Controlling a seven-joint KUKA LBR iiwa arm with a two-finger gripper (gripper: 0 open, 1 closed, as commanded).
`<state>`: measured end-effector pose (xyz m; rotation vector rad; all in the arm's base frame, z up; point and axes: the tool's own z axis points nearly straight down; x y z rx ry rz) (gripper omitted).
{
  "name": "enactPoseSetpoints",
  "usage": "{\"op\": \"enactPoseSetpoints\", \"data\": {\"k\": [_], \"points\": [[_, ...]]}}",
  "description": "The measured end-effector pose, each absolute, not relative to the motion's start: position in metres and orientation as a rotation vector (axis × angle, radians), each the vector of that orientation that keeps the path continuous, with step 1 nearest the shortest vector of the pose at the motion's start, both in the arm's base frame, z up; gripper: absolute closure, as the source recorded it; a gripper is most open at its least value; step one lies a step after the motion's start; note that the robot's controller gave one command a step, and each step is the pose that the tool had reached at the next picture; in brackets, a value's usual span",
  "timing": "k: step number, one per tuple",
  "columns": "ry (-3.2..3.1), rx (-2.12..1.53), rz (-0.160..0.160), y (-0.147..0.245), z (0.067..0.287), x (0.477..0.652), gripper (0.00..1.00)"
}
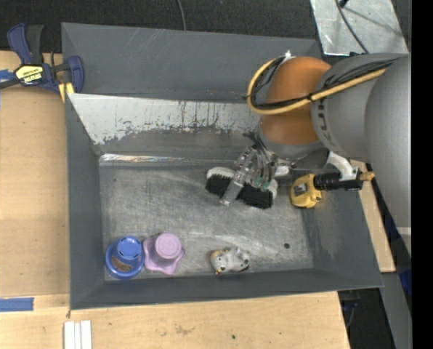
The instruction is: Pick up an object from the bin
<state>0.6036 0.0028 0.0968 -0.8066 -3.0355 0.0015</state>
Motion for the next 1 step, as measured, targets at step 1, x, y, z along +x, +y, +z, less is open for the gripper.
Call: {"op": "enactPoseSetpoints", "data": {"k": [1], "points": [[-3.036,-0.806,0.001,0.0029,0.1121,0.6035,1.00]]}}
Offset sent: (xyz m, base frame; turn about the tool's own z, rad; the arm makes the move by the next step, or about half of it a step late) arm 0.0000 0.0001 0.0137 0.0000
